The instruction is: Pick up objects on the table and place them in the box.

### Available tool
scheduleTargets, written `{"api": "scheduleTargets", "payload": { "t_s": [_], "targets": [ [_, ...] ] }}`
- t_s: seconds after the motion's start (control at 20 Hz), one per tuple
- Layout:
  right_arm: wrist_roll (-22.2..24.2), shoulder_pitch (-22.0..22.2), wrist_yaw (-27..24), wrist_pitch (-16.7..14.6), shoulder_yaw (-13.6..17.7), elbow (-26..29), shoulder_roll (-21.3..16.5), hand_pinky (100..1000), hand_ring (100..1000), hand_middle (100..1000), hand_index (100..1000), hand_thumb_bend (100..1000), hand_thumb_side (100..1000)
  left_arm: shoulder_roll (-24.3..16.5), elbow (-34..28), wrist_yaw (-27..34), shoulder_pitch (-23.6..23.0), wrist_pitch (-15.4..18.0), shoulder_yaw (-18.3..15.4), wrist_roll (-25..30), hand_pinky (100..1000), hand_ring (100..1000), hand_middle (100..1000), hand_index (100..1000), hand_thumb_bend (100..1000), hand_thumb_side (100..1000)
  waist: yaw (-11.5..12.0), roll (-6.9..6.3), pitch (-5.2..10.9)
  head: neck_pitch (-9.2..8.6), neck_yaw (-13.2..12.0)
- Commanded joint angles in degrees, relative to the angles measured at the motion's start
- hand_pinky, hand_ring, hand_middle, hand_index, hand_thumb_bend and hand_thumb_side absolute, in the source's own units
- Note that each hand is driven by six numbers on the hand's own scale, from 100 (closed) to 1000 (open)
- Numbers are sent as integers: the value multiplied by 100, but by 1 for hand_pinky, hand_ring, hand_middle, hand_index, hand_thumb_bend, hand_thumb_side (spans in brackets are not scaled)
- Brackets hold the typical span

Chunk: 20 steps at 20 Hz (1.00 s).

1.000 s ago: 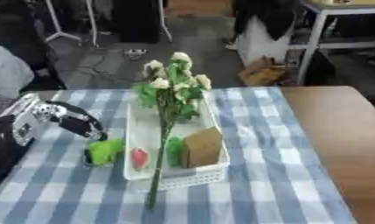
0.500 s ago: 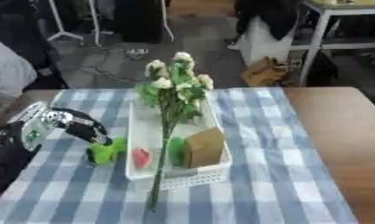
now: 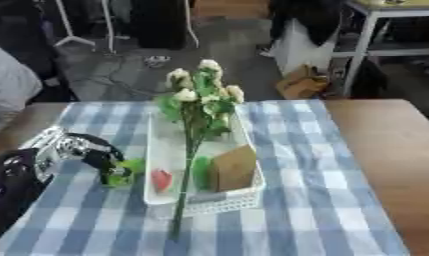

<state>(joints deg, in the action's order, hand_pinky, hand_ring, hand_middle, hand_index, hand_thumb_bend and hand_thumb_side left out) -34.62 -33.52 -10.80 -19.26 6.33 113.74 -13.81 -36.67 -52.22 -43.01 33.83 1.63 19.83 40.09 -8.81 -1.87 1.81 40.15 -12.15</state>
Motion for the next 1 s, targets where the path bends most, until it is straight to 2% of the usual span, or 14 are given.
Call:
{"api": "scheduleTargets", "payload": {
  "t_s": [0.05,0.2,0.25,0.45,0.6,0.65,0.7,0.75,0.8,0.85,0.9,0.95,1.0],
  "targets": [
    [20,-112,-55,2,9,85,-29,613,589,553,537,100,631,-6,142,-373,72,-32,17,-203,1000,1000,1000,1000,520,789,-7,-30,111,-3,-28],
    [23,-113,-59,2,10,85,-25,613,589,552,536,100,629,103,326,-584,78,0,-16,-377,1000,1000,1000,1000,513,792,-10,-27,108,-9,-27],
    [23,-113,-59,3,11,85,-24,613,589,552,535,100,630,132,384,-633,87,-16,-43,-471,1000,1000,1000,1000,459,798,-11,-26,108,-7,-30],
    [20,-113,-60,4,14,85,-22,613,590,552,534,100,628,267,632,-777,120,-106,-125,-839,1000,1000,1000,1000,455,787,-13,-22,105,-5,-38],
    [13,-112,-60,0,16,85,-24,613,590,552,534,100,628,341,802,-900,165,-89,-157,-891,1000,1000,1000,1000,455,782,-12,-19,106,-4,-50],
    [8,-112,-60,-1,19,85,-24,614,591,552,535,100,629,366,857,-953,177,-84,-175,-904,1000,1000,1000,1000,416,786,-12,-17,105,-5,-51],
    [4,-113,-59,-1,21,85,-24,614,591,552,535,100,629,394,911,-1011,188,-85,-194,-925,1000,1000,1000,1000,416,786,-12,-16,105,-8,-51],
    [1,-112,-58,0,21,85,-24,613,591,552,535,100,629,414,948,-1070,201,-87,-212,-968,1000,1000,1000,1000,344,752,-12,-15,104,-11,-47],
    [2,-112,-59,2,19,85,-24,613,591,552,535,100,629,432,970,-1138,209,-100,-223,-1045,1000,1000,1000,1000,344,752,-11,-14,103,-15,-44],
    [4,-110,-61,2,16,85,-24,613,591,552,535,100,630,441,981,-1203,220,-124,-237,-1145,969,989,928,1000,171,621,-9,-14,103,-13,-43],
    [9,-108,-63,2,12,85,-24,613,591,552,535,100,630,449,979,-1282,231,-185,-250,-1316,969,989,928,1000,171,621,-7,-13,103,-9,-46],
    [14,-105,-66,1,9,85,-24,613,591,552,535,100,630,458,984,-1350,238,-233,-253,-1479,667,833,826,1000,100,479,-5,-13,104,-8,-49],
    [17,-104,-70,1,8,85,-24,613,591,552,535,100,630,464,986,-1428,246,-282,-255,-1663,667,833,826,1000,100,479,-4,-12,104,-8,-50]
  ]
}}
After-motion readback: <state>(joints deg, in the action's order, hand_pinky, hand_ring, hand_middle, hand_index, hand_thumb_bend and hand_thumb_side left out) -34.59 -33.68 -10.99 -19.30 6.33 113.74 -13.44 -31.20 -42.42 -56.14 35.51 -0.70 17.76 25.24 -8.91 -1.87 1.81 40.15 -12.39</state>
